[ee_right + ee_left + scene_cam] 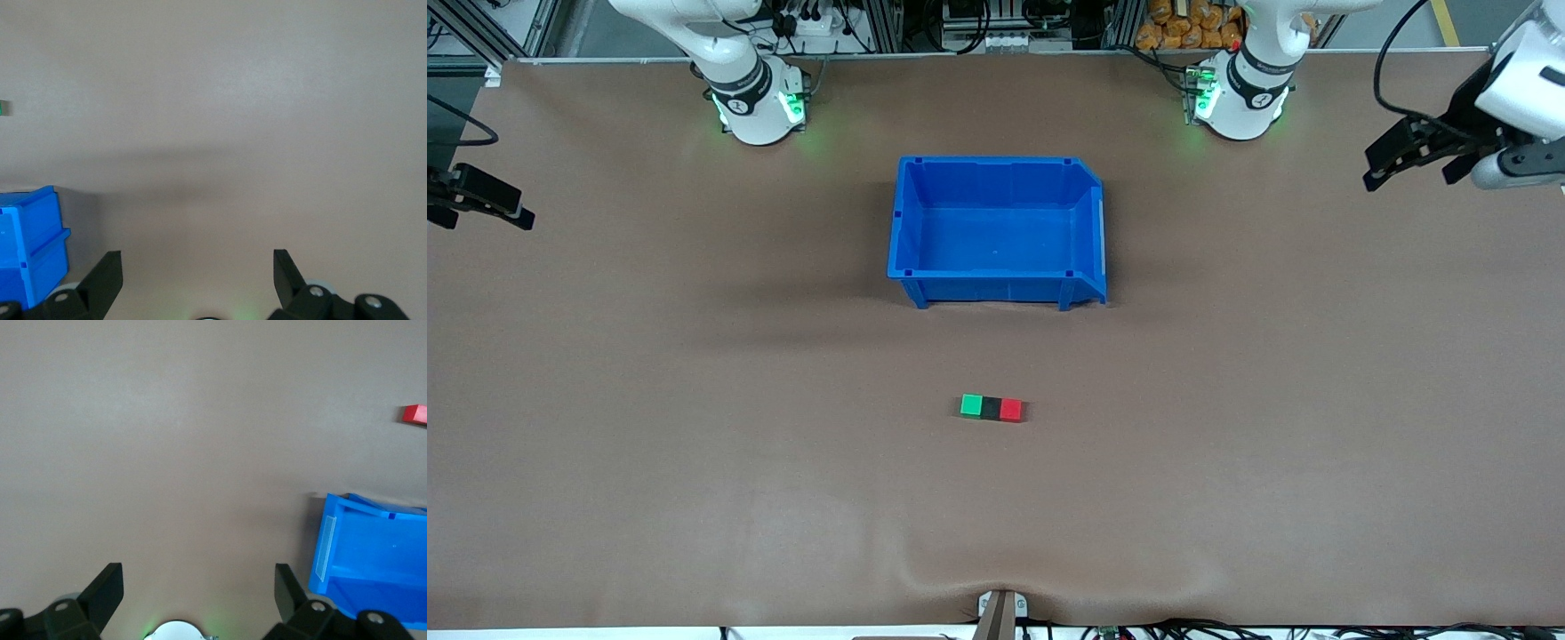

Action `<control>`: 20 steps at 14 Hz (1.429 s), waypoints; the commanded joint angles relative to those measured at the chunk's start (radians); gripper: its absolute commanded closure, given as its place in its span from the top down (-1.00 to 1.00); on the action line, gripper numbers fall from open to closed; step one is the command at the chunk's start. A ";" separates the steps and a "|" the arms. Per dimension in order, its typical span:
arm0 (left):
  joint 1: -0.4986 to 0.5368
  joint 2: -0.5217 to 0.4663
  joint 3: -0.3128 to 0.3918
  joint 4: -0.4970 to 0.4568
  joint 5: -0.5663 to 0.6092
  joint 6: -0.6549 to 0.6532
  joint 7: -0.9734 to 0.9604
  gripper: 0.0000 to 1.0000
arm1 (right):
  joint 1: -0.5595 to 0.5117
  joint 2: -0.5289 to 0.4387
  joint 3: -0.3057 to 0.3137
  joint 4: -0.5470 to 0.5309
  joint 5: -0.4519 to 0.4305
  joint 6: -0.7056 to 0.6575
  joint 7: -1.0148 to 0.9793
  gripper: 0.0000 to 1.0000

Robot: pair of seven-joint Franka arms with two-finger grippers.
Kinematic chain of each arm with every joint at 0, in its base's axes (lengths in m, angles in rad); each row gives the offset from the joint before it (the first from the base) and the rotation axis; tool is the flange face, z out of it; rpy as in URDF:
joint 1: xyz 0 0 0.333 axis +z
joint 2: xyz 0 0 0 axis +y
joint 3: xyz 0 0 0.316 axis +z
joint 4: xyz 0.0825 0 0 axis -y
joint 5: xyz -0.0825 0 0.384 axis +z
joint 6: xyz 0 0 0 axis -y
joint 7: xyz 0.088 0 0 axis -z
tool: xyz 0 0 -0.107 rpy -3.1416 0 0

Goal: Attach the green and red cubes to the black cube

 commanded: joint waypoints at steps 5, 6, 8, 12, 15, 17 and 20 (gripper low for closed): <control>0.032 0.017 0.002 0.023 0.021 -0.031 0.099 1.00 | -0.017 0.011 0.003 0.019 -0.007 -0.003 0.013 1.00; 0.037 0.013 0.002 0.018 0.019 -0.032 0.099 1.00 | -0.012 0.011 0.003 0.019 -0.004 -0.005 0.013 1.00; 0.035 0.025 0.002 0.029 0.019 -0.032 0.097 1.00 | -0.006 0.011 0.004 0.019 0.005 -0.002 0.013 1.00; 0.035 0.042 0.002 0.049 0.019 -0.032 0.083 1.00 | -0.008 0.011 0.006 0.025 0.007 -0.002 0.013 1.00; 0.032 0.054 -0.005 0.069 0.018 -0.038 0.015 1.00 | -0.005 0.014 0.007 0.027 0.004 0.001 0.013 1.00; 0.032 0.056 -0.007 0.070 0.019 -0.047 -0.015 1.00 | -0.011 0.014 0.006 0.033 0.002 0.000 0.013 1.00; 0.032 0.054 -0.008 0.070 0.019 -0.059 -0.015 1.00 | -0.005 0.016 0.006 0.039 0.004 0.000 0.013 1.00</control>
